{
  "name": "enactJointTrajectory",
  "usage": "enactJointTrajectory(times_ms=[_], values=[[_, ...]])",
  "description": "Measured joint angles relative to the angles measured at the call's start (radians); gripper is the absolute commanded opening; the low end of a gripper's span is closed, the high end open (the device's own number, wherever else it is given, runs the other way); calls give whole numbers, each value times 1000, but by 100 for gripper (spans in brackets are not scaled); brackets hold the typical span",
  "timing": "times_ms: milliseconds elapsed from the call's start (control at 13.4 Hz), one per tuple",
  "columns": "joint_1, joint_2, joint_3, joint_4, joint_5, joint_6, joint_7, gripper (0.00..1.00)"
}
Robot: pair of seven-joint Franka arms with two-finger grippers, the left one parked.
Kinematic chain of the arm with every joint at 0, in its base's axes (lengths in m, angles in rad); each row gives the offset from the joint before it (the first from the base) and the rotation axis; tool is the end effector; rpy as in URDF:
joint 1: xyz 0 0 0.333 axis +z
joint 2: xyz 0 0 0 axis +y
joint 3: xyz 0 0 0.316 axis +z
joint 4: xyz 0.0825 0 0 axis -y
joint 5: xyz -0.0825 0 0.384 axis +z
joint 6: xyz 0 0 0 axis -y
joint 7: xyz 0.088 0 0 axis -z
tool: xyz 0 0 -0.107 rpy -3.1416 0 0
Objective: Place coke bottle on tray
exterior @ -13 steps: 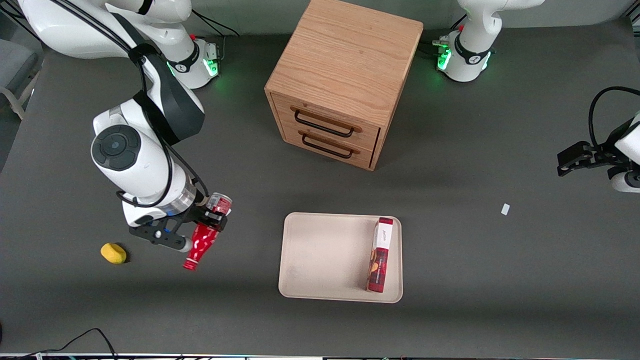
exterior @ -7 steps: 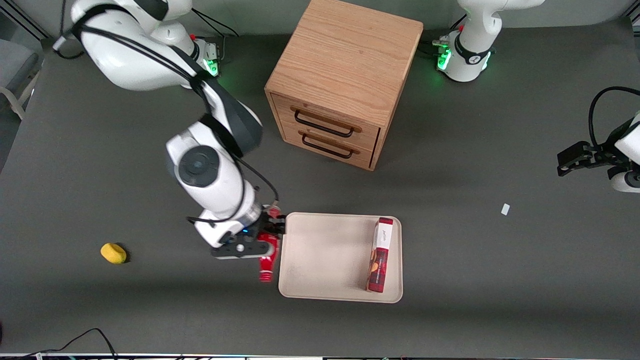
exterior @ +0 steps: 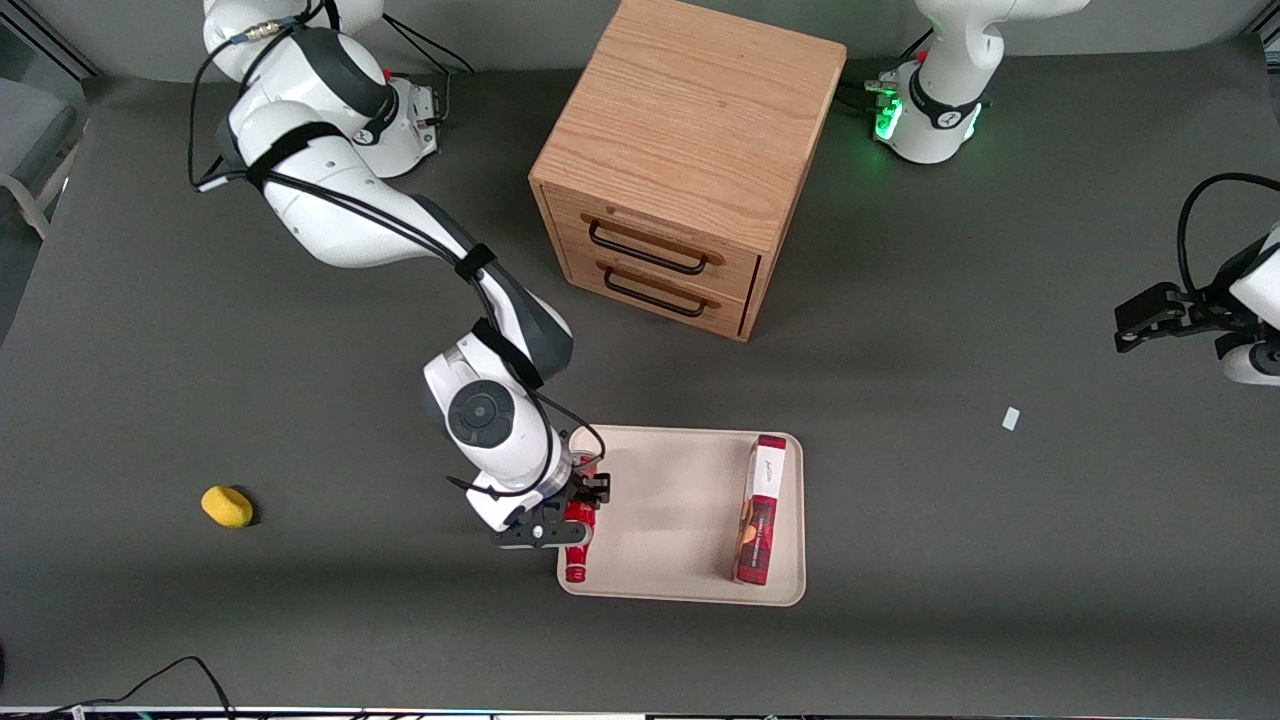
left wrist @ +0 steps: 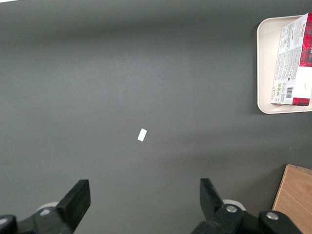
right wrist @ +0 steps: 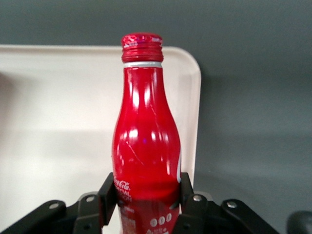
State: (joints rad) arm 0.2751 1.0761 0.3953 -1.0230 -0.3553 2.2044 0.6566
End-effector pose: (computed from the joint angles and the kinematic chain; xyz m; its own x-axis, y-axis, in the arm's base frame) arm 0.6960 0.3846 0.2226 0.9927 -0.0300 0.1166 -0.0150 -0.9918 -0.1272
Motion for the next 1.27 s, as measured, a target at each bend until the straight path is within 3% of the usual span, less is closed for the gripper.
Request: enactJointTrajectory(times_ms=[149, 521, 596, 670, 1266], values=[[6, 24, -1, 4, 0, 18, 19, 11], [14, 38, -3, 7, 0, 31, 42, 84], [16, 39, -6, 7, 0, 31, 43, 95], [18, 39, -15, 8, 0, 32, 44, 100], [51, 43, -65, 19, 0, 68, 47, 100]])
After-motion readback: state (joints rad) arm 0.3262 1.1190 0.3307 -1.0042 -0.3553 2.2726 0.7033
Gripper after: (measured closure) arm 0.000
